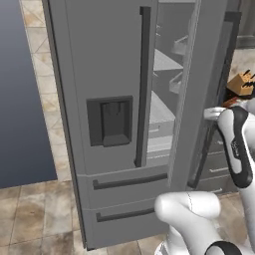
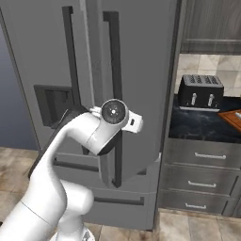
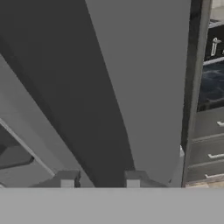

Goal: Retrieve a lemon from the fridge and place it on the cutting board with the fish.

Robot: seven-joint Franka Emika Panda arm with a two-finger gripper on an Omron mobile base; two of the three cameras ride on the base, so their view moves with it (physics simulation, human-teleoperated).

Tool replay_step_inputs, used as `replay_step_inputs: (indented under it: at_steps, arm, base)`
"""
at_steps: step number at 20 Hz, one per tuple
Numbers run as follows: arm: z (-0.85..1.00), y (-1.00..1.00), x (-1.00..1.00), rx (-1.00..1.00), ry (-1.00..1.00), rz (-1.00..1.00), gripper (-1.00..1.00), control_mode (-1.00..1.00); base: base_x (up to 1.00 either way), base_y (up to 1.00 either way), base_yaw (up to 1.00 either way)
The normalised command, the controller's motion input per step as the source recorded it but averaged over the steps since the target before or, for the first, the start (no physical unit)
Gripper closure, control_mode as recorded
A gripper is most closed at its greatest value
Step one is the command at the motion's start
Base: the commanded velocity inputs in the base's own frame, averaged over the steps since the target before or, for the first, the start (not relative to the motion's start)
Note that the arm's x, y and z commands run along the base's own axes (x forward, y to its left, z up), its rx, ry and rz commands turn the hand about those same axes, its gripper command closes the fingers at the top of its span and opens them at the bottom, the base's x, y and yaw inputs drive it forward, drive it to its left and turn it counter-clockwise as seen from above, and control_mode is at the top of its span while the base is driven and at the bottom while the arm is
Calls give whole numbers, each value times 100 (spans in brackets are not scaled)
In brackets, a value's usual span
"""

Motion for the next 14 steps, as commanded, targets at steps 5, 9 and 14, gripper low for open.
replay_step_inputs:
  at_steps: [5,9,14]
  arm:
    - [3,-83,-82,14,15,0,100,-100]
    - [-1,-26,-43,0,0,0,100,-100]
    - [0,-2,-25,0,0,0,-100,-100]
  base:
    - [0,0,0]
    - [0,0,0]
    - [0,0,0]
